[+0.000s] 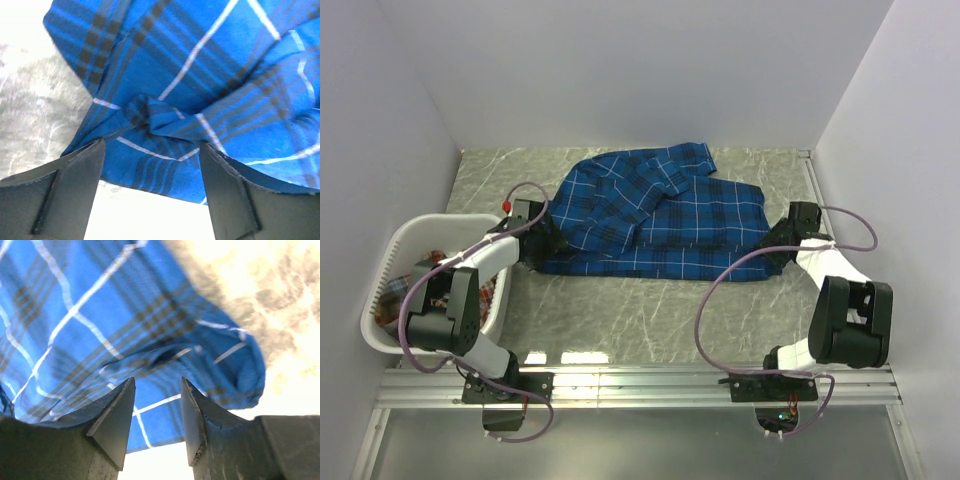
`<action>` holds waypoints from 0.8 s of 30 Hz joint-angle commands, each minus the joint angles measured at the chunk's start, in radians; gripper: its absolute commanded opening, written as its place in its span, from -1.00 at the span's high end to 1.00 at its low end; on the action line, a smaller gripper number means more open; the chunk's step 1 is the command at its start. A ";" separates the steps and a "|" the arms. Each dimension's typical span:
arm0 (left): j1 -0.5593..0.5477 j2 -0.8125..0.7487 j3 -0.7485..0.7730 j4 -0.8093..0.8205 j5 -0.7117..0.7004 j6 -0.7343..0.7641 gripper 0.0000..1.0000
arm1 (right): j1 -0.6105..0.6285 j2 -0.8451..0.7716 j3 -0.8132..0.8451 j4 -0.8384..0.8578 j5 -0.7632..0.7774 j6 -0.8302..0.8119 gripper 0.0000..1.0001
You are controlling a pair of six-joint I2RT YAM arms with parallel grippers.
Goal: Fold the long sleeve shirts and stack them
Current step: Fold the shirt
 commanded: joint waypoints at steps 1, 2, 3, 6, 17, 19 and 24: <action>0.006 -0.049 0.018 0.069 0.021 0.070 -0.65 | 0.055 -0.066 0.048 -0.007 0.056 -0.061 0.00; 0.006 -0.045 0.020 0.101 0.041 0.079 -0.66 | 0.064 -0.074 0.053 -0.006 0.053 -0.071 -0.01; 0.006 -0.043 0.023 0.115 0.055 0.090 -0.67 | 0.075 -0.074 0.057 -0.007 0.051 -0.081 -0.01; 0.006 -0.034 0.030 0.171 0.130 0.136 -0.70 | 0.096 -0.074 0.067 0.006 0.024 -0.103 -0.02; 0.006 0.001 0.108 0.280 0.263 0.176 -0.70 | 0.158 -0.097 0.073 0.082 -0.082 -0.158 -0.02; 0.006 0.005 0.133 0.265 0.268 0.168 -0.69 | 0.164 -0.085 0.076 0.099 -0.143 -0.143 -0.02; 0.003 -0.008 0.190 0.229 0.247 0.138 -0.66 | 0.262 -0.037 0.172 0.039 -0.103 -0.181 -0.01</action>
